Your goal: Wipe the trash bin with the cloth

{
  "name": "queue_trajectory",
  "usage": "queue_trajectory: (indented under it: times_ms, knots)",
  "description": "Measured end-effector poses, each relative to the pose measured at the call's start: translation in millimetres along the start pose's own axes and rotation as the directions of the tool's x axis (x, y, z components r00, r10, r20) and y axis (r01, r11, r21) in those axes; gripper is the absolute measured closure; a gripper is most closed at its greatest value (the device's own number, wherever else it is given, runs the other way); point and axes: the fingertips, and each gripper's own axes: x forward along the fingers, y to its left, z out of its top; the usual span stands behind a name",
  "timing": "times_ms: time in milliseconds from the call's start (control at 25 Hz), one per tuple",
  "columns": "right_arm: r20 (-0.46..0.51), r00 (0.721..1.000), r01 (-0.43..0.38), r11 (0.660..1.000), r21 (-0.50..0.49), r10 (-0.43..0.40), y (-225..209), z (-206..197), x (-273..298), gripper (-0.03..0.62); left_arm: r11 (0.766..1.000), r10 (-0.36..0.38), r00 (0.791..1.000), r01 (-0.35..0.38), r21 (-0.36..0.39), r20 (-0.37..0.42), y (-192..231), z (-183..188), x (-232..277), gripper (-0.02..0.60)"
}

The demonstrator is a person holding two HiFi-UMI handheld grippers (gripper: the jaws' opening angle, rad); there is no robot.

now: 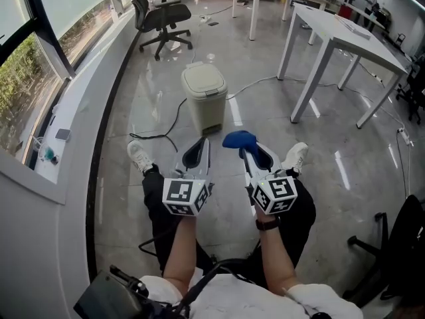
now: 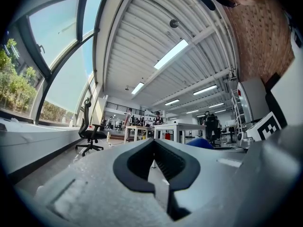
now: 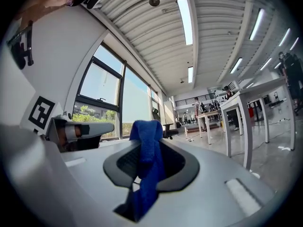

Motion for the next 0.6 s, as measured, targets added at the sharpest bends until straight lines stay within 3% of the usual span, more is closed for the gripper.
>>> queue_trajectory:
  times_ms: [240,600]
  knots:
    - [-0.011,0.998,0.055,0.998,0.002,-0.055,-1.9,14.7,-24.7,0.526,0.999,-0.01,1.0,0.011,-0.032,0.008,-2.6,15.8,-20.2,0.581]
    - [0.006,0.994,0.106,0.994,0.01,-0.106,-19.5,5.7,-44.8,0.526,0.999,-0.027,0.999,0.027,-0.024,0.018,-15.6,5.0,-28.7,0.581]
